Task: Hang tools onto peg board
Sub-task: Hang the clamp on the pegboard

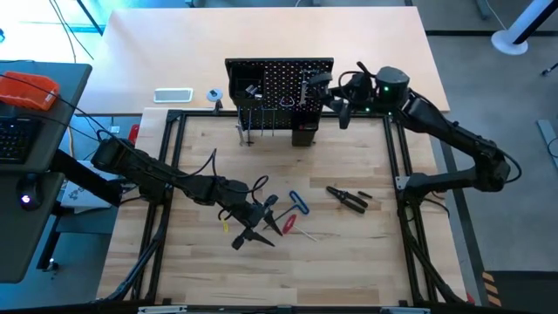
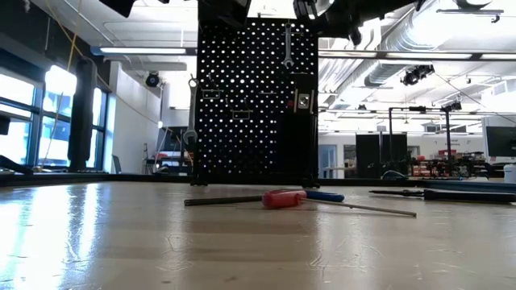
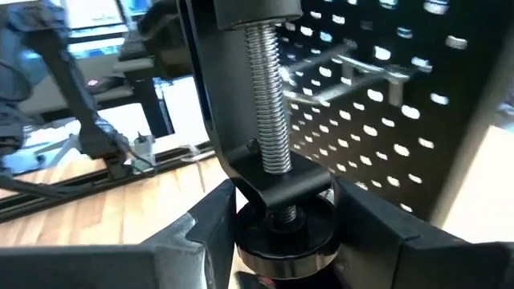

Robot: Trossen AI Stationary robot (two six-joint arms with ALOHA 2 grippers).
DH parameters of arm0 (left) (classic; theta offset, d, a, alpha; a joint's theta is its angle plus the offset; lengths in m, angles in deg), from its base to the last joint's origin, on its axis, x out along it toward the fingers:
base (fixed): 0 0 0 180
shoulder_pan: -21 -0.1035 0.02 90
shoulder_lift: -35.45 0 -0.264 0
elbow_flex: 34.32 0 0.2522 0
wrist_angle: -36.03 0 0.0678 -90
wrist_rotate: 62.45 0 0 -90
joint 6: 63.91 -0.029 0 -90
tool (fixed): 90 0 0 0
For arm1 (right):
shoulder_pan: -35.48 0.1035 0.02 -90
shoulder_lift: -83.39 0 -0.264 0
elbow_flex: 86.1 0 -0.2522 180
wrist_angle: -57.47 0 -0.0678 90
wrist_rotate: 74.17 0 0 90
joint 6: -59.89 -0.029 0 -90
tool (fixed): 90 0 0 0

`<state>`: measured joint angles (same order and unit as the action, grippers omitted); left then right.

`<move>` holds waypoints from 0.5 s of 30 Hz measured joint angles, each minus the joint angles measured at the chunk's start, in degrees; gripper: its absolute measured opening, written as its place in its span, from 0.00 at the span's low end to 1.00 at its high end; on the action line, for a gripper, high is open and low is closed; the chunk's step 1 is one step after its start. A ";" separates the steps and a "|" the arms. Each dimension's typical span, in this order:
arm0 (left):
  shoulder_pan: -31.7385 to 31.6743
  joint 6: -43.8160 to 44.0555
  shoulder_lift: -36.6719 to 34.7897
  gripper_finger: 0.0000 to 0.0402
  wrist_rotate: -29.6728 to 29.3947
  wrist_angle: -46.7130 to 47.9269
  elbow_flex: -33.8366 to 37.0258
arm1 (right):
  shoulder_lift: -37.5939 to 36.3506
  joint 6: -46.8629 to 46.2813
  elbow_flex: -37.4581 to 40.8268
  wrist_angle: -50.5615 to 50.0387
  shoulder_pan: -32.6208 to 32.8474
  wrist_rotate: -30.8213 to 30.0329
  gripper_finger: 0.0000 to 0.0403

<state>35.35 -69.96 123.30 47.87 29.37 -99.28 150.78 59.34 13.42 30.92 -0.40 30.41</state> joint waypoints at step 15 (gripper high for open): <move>-0.02 0.02 -0.02 0.41 -0.10 -0.50 0.00 | 0.81 -0.56 0.04 -0.87 -2.03 2.83 0.42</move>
<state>35.33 -69.94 123.28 47.76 28.87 -99.28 151.60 58.78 13.46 30.05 -2.43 33.24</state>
